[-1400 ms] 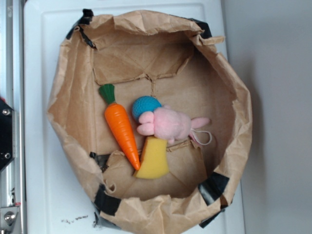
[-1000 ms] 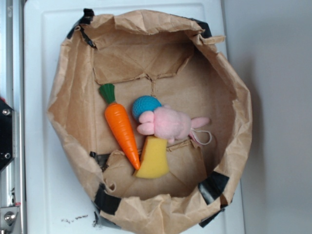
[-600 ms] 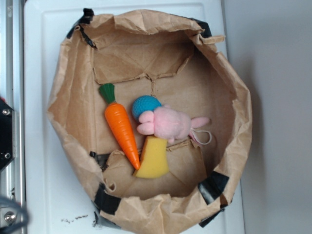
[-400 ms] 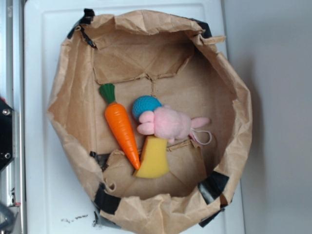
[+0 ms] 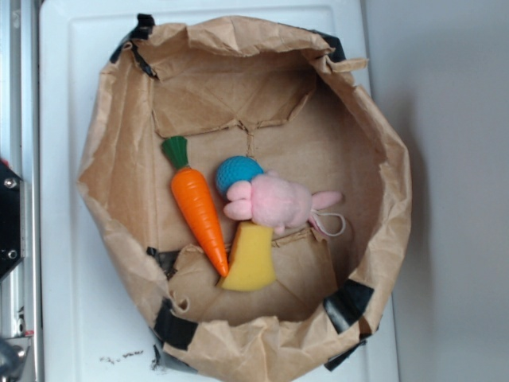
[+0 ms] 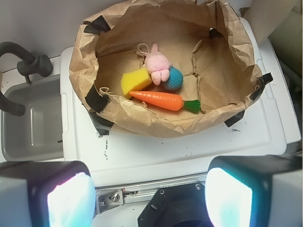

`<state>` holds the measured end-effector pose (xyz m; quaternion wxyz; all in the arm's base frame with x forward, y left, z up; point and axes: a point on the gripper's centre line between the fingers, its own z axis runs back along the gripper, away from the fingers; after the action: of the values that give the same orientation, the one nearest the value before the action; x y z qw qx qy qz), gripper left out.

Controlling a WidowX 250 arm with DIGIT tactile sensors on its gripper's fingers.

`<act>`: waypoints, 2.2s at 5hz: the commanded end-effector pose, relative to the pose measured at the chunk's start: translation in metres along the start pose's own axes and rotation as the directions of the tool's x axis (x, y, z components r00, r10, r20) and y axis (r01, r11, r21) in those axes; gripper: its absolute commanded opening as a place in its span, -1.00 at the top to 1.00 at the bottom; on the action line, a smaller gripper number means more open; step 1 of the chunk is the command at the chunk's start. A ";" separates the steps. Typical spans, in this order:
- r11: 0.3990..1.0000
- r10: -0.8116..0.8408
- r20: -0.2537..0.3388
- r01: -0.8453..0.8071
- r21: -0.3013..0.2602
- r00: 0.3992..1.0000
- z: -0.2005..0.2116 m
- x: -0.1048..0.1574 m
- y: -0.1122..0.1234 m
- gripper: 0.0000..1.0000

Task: Grab the pink bunny.

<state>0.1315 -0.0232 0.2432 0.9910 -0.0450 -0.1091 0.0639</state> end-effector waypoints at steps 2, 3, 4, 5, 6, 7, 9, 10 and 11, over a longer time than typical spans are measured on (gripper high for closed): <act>0.999 -0.001 0.081 -0.001 0.033 0.997 -0.092 0.083 -0.014 -1.00; 1.000 0.000 0.077 -0.003 0.027 0.997 -0.120 0.116 -0.005 -1.00; 0.996 0.042 0.084 -0.048 0.074 0.996 -0.134 0.125 0.014 -1.00; 0.996 0.042 0.084 -0.048 0.074 0.996 -0.134 0.125 0.014 -1.00; 0.996 0.042 0.084 -0.048 0.074 0.996 -0.134 0.125 0.014 -1.00; 0.996 0.042 0.084 -0.048 0.074 0.996 -0.134 0.125 0.014 -1.00; 0.992 0.094 0.070 -0.099 0.073 0.993 -0.187 0.132 0.009 -1.00; 0.987 0.115 0.070 -0.122 0.102 0.991 -0.204 0.134 0.011 -1.00; 0.988 0.076 0.016 -0.078 0.136 0.997 -0.226 0.133 0.014 -1.00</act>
<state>0.2992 -0.0035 0.0351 0.9896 0.0262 -0.0823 0.1154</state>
